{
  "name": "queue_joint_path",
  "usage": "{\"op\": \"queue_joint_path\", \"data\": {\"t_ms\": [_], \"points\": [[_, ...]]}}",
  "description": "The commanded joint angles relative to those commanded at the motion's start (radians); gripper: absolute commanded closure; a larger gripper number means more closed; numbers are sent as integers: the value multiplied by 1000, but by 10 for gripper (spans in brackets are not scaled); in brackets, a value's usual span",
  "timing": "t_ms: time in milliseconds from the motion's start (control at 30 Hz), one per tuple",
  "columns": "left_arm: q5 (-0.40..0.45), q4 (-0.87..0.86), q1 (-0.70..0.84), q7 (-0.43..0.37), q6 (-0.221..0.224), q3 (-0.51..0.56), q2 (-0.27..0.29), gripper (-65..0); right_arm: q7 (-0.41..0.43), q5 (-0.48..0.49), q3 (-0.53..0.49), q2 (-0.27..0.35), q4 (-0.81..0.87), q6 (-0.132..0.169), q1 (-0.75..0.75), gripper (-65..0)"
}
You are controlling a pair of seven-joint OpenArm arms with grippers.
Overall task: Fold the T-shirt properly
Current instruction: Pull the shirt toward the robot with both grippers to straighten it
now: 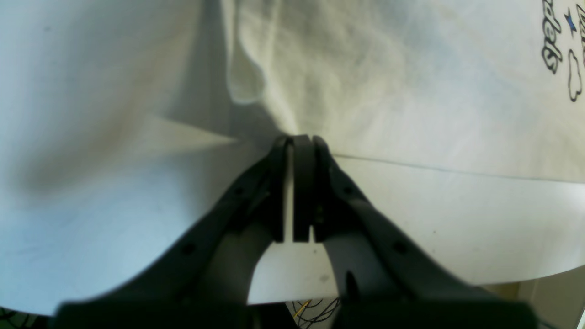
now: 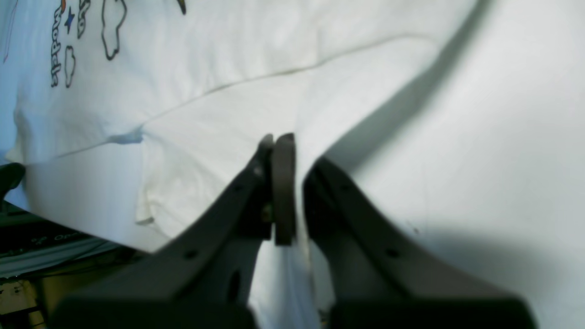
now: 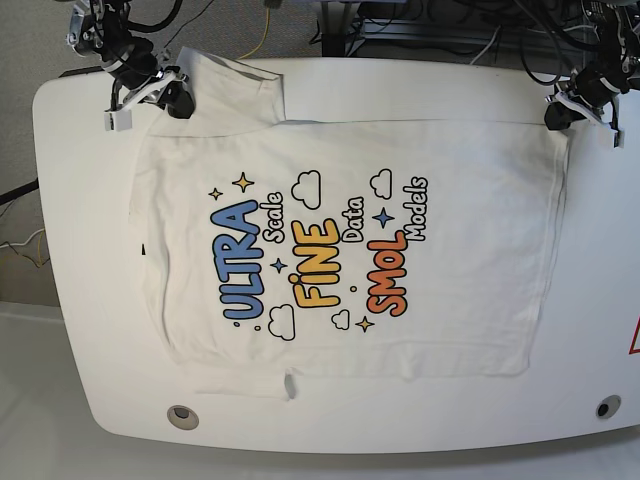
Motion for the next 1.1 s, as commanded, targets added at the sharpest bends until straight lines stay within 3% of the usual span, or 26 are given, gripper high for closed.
{"op": "queue_joint_path", "data": {"t_ms": [567, 1100], "points": [[6, 5, 37, 8, 6, -14, 1, 0, -13, -4, 13, 3, 94, 27, -54, 0], [0, 141, 149, 11, 2, -78, 8, 0, -53, 1, 144, 0, 278, 24, -175, 0]]}}
